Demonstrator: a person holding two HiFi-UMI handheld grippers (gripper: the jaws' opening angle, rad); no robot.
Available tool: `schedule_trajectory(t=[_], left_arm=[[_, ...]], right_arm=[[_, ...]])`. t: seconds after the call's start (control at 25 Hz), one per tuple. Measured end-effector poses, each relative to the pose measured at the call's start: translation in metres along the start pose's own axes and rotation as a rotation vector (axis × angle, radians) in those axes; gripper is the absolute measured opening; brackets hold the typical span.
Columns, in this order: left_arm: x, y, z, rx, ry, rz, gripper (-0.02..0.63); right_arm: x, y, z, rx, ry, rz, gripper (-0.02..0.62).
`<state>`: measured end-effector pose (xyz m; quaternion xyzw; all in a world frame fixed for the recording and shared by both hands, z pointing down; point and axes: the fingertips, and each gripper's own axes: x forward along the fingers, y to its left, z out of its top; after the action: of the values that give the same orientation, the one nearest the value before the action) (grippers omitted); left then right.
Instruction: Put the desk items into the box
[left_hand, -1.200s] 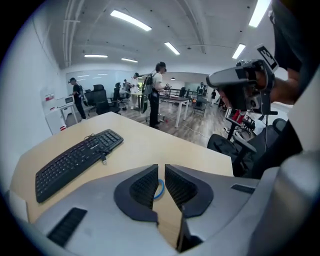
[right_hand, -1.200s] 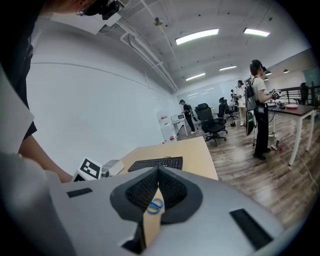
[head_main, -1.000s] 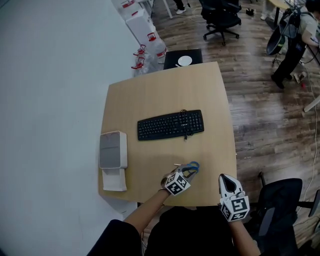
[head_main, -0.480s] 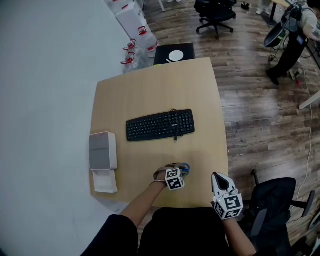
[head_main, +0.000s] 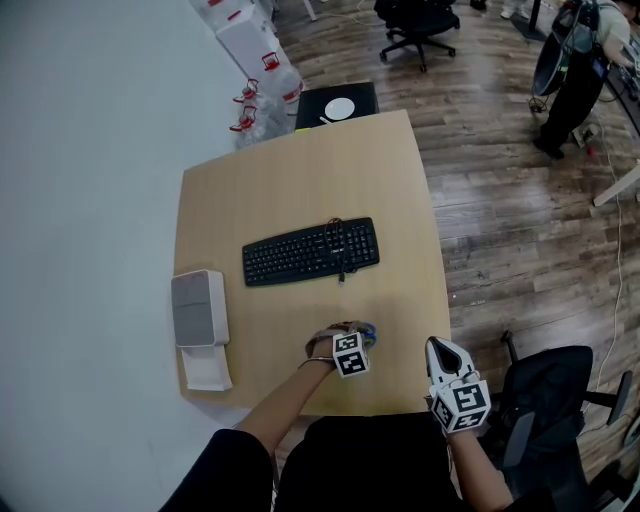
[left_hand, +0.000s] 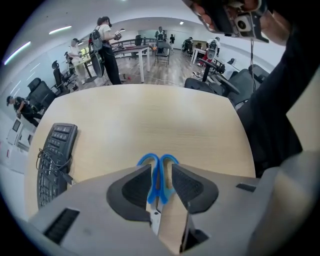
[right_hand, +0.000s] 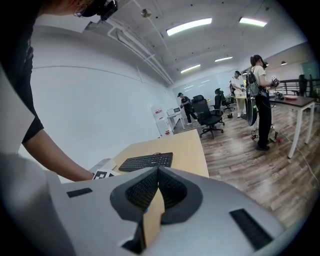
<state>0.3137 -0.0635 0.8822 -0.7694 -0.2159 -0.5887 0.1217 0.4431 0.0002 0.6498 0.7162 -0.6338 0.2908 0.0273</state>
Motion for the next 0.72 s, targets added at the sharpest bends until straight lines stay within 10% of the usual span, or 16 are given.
schedule_trajectory(t=[0.4, 0.72], left_arm=[[0.009, 0.0, -0.002, -0.051, 0.046, -0.014, 0.12], [-0.011, -0.002, -0.01, -0.13, -0.077, 0.043, 0.086]], right_arm=[[-0.013, -0.012, -0.016, 0.027, 0.011, -0.034, 0.058], [-0.001, 0.003, -0.018, -0.031, 0.044, -0.006, 0.06]])
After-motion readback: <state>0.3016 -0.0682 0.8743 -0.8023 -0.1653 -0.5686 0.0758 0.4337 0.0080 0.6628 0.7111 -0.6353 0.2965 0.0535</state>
